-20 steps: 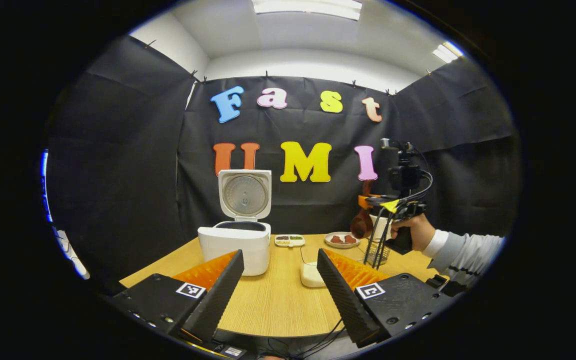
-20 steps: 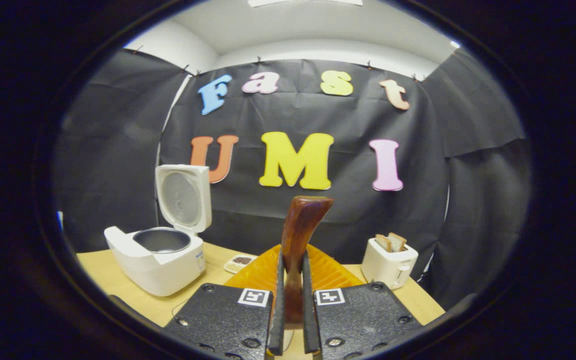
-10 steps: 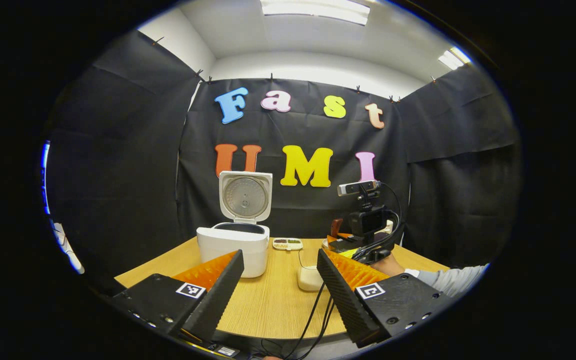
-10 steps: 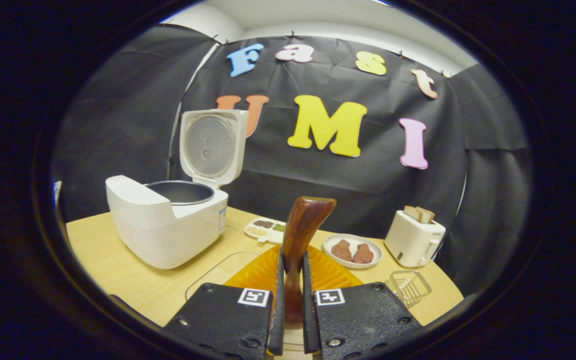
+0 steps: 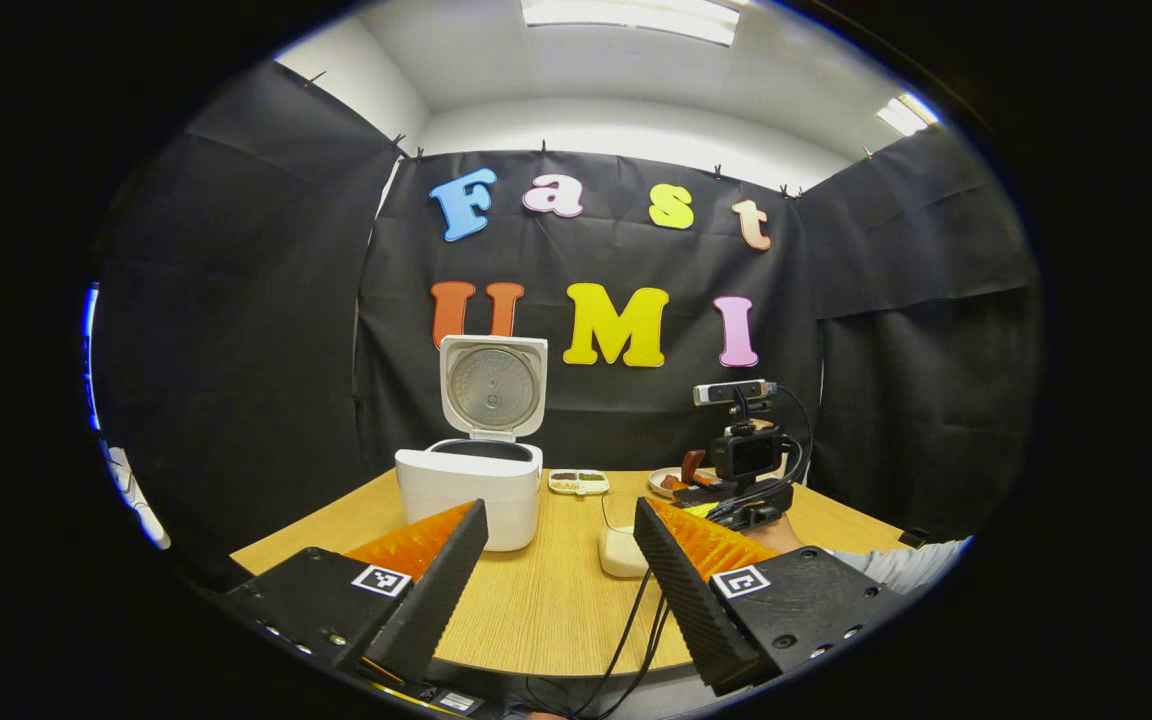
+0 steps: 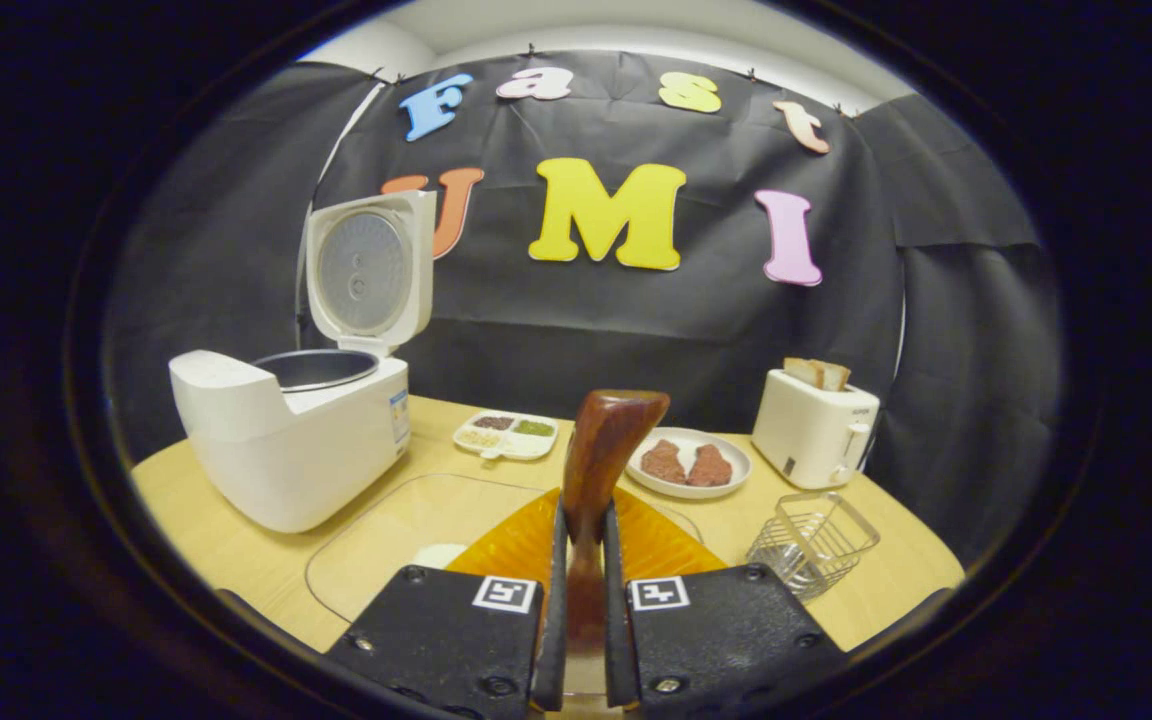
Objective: Close the left gripper, press the button to open the rice cooker; take a wooden spoon from the chopstick holder with the right hand, scoop a spoonful of rice and pour it into the rice cooker, then put the wooden spoon back into the chopstick holder.
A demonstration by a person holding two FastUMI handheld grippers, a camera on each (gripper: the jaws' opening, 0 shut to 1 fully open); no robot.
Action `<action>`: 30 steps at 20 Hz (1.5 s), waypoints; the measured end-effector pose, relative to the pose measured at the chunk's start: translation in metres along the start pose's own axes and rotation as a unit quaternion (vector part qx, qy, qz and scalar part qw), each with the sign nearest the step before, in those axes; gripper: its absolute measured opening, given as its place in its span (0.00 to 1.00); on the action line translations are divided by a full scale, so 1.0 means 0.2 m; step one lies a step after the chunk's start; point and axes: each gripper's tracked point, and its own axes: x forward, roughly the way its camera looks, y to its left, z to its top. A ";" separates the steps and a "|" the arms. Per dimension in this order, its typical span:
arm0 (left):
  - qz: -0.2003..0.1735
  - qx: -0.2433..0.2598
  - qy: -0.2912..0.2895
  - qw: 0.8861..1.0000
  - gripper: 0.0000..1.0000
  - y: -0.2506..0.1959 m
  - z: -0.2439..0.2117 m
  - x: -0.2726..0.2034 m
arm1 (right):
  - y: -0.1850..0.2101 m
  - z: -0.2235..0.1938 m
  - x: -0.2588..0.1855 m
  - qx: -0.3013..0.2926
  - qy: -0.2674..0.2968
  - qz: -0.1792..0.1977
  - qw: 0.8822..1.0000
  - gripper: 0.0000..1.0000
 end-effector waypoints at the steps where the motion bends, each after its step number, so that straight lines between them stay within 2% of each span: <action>1: -0.001 -0.002 0.002 1.000 0.94 0.00 -0.01 0.01 | 0.02 -0.01 -0.01 0.012 0.008 0.003 1.000 0.20; 2: -0.002 -0.004 0.005 1.000 0.94 0.00 -0.01 0.01 | 0.04 -0.02 -0.02 0.027 0.016 0.008 0.999 0.25; 3: -0.003 -0.004 0.006 1.000 0.94 -0.01 -0.01 0.01 | 0.06 -0.04 -0.03 0.049 0.025 0.015 0.998 0.21; 5: -0.001 -0.002 0.005 1.000 0.94 0.01 -0.02 0.01 | 0.10 -0.04 -0.05 0.103 0.038 0.031 0.993 0.21; 11: 0.005 -0.017 0.004 1.000 0.94 0.05 -0.01 0.01 | 0.21 -0.03 -0.06 0.238 0.077 0.073 0.966 0.21; 13: 0.008 -0.025 0.006 1.000 0.94 0.07 -0.02 0.01 | 0.23 -0.02 -0.04 0.283 0.096 0.099 0.949 0.21; 15: 0.004 -0.029 0.009 1.000 0.94 0.06 -0.02 0.01 | 0.21 -0.02 0.00 0.338 0.115 0.116 0.927 0.21; 17: 0.007 -0.029 0.014 0.999 0.94 0.06 -0.03 0.01 | 0.15 -0.02 0.01 0.366 0.124 0.115 0.915 0.20; 21: 0.010 -0.025 0.014 1.000 0.94 0.07 -0.04 0.02 | 0.03 0.03 -0.02 0.392 0.100 0.113 0.908 0.14; 23: 0.008 -0.025 0.013 1.000 0.94 0.05 -0.03 0.01 | -0.02 0.03 -0.04 0.396 0.090 0.107 0.908 0.13; 25: 0.007 -0.024 0.013 1.000 0.94 0.05 -0.03 0.01 | -0.07 0.05 -0.06 0.410 0.083 0.107 0.902 0.13; 26: 0.008 -0.024 0.011 1.000 0.94 0.06 -0.03 0.01 | -0.07 0.06 -0.07 0.419 0.081 0.115 0.897 0.13; 30: 0.011 -0.028 0.010 0.999 0.94 0.08 -0.02 0.01 | -0.15 0.10 -0.10 0.493 0.067 0.123 0.859 0.13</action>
